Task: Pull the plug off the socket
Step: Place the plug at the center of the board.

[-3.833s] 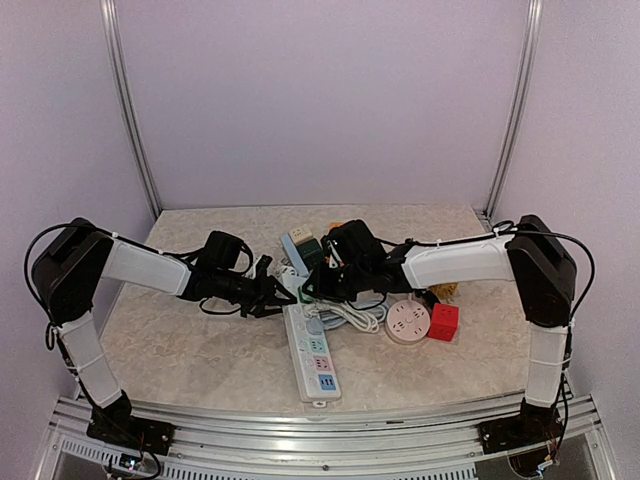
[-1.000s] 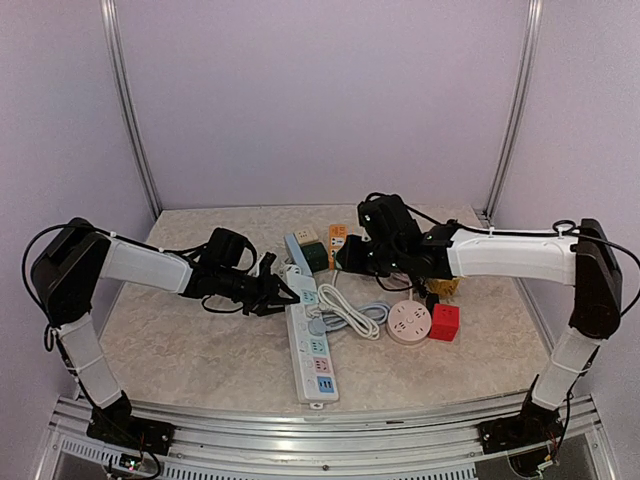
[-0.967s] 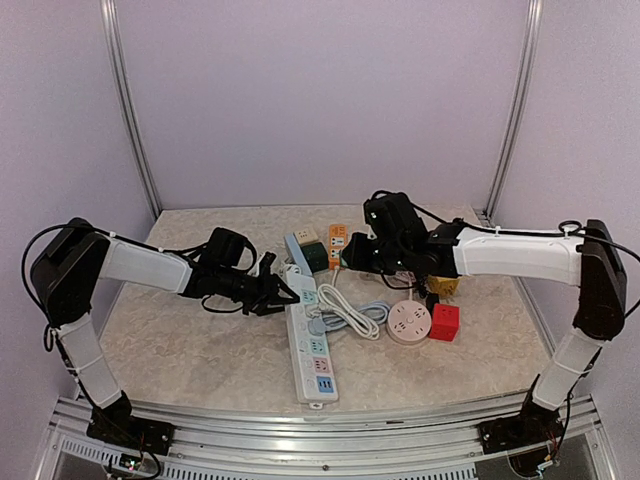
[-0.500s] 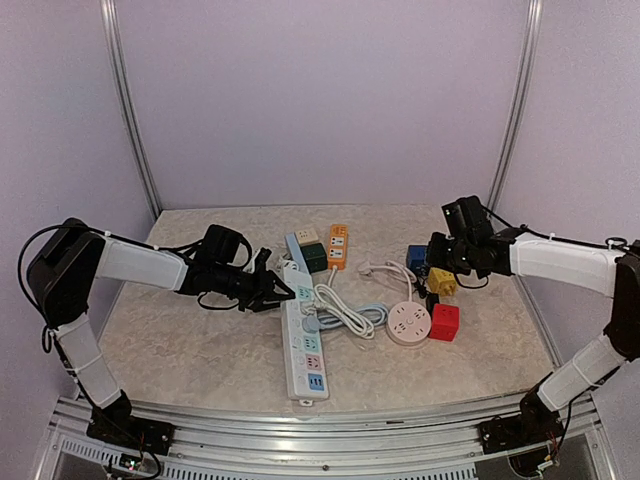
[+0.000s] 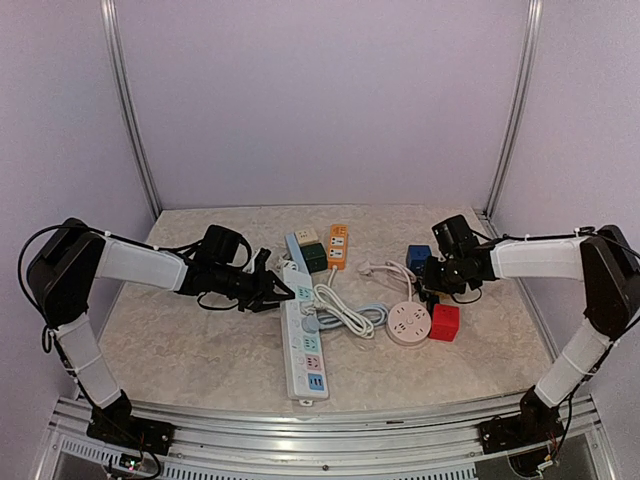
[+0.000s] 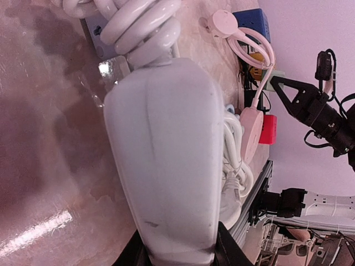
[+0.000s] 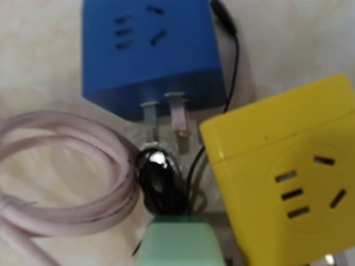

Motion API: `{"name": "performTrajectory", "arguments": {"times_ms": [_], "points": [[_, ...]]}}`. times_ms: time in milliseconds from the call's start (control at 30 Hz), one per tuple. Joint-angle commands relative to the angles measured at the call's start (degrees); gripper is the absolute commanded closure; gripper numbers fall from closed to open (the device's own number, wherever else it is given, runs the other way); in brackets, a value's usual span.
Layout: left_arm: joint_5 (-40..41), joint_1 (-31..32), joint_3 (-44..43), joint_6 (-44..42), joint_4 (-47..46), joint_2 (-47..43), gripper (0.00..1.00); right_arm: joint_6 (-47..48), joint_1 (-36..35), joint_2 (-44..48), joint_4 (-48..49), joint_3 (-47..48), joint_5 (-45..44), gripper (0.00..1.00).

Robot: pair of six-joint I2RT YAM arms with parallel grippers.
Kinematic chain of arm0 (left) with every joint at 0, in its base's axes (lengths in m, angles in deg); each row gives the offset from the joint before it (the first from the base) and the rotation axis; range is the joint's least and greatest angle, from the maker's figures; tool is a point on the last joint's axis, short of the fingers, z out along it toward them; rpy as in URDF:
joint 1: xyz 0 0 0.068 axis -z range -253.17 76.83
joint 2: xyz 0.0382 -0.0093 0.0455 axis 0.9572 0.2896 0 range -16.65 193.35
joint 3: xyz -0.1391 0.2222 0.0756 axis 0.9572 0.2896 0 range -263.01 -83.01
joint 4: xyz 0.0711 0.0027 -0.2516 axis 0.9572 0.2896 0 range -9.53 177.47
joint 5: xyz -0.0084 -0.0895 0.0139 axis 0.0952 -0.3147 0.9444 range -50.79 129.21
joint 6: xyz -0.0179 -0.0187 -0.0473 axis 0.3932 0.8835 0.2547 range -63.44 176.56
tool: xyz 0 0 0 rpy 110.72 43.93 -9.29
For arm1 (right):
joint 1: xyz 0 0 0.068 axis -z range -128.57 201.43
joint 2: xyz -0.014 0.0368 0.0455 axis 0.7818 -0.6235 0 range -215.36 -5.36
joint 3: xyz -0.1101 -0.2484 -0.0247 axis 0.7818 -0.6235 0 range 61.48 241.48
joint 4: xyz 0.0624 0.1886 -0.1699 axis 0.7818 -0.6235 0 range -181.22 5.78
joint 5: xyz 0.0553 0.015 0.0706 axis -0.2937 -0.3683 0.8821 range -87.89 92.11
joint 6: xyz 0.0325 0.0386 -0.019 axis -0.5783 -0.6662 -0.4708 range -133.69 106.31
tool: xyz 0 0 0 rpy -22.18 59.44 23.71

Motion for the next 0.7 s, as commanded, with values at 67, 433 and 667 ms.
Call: {"name": "performTrajectory", "arguments": {"times_ms": [67, 433, 667], "points": [[0.8, -0.5, 0.7, -3.8, -1.8, -2.1, 0.98, 0.9, 0.4, -2.4, -1.6, 2.1, -1.3, 0.82], [0.6, -0.5, 0.7, -3.6, -2.0, -2.0, 0.98, 1.0, 0.4, -1.1, -1.9, 2.1, -2.1, 0.36], [0.5, -0.5, 0.7, -3.6, -2.0, -2.0, 0.98, 1.5, 0.4, 1.1, -1.0, 1.7, -0.9, 0.37]]}}
